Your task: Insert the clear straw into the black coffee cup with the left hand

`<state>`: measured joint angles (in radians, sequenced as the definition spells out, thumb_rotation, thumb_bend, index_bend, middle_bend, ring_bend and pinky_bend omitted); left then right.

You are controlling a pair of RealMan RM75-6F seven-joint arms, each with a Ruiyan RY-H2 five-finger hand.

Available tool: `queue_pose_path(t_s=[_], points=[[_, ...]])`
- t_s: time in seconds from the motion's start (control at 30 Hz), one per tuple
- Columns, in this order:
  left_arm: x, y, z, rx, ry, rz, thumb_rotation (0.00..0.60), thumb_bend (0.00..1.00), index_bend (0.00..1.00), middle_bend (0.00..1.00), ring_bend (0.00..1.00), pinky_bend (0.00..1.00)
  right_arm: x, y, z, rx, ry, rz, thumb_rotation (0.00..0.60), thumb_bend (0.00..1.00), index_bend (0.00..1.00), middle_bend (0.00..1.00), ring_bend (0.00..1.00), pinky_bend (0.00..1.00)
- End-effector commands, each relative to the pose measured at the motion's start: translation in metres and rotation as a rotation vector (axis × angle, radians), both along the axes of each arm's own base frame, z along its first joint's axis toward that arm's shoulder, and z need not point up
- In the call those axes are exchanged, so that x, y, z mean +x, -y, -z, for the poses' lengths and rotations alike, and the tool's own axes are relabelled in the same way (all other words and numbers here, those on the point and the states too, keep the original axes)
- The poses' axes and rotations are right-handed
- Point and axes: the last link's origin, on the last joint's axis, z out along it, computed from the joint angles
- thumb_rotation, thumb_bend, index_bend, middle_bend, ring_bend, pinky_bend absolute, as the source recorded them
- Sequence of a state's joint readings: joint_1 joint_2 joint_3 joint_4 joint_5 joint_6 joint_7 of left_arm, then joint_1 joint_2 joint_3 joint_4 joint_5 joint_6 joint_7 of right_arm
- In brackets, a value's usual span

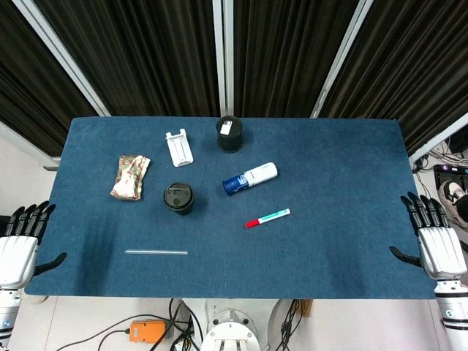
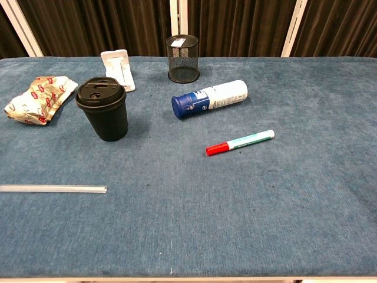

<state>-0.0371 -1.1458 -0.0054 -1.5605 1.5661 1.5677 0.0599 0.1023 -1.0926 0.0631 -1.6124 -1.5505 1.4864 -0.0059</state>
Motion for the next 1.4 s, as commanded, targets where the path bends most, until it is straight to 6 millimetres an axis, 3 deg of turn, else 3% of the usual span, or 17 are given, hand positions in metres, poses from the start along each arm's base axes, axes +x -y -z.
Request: queue_pose_path(t_s=[0.03, 0.1, 0.2, 0.33, 0.73, 1.07, 1.4], points=[[0.0, 0.0, 0.001, -0.003, -0.001, -0.005, 0.6, 0.09, 0.01, 0.04, 0.0, 0.0, 0.0, 0.001, -0.001, -0.003, -0.001, -0.001, 0.6, 0.22, 0.0, 0.09, 0.0, 0.08], [0.001, -0.002, 0.002, -0.001, -0.002, -0.001, 0.6, 0.09, 0.03, 0.05, 0.0, 0.0, 0.001, 0.002, -0.003, -0.009, -0.003, -0.002, 0.6, 0.22, 0.0, 0.09, 0.0, 0.08], [0.008, -0.005, 0.006, 0.006, -0.012, 0.028, 0.6, 0.1, 0.13, 0.11, 0.02, 0.0, 0.001, 0.002, -0.008, -0.027, -0.008, -0.004, 0.6, 0.22, 0.0, 0.09, 0.0, 0.08], [0.026, -0.01, 0.023, -0.055, -0.019, 0.102, 0.6, 0.11, 0.22, 0.18, 0.06, 0.0, 0.001, 0.001, -0.016, -0.054, -0.011, -0.003, 0.6, 0.22, 0.0, 0.09, 0.0, 0.08], [0.081, -0.026, 0.102, -0.314, -0.096, 0.303, 0.6, 0.18, 0.39, 0.29, 0.14, 0.0, -0.002, -0.001, -0.026, -0.07, -0.014, 0.011, 0.6, 0.22, 0.0, 0.09, 0.0, 0.08], [0.097, -0.034, 0.152, -0.418, -0.177, 0.227, 0.6, 0.2, 0.41, 0.29, 0.15, 0.0, -0.005, 0.0, -0.025, -0.064, -0.018, 0.024, 0.6, 0.22, 0.0, 0.09, 0.0, 0.07], [0.113, -0.039, 0.177, -0.416, -0.197, 0.201, 0.6, 0.23, 0.45, 0.29, 0.15, 0.0, -0.008, 0.0, -0.024, -0.061, -0.014, 0.034, 0.6, 0.22, 0.0, 0.09, 0.0, 0.07]])
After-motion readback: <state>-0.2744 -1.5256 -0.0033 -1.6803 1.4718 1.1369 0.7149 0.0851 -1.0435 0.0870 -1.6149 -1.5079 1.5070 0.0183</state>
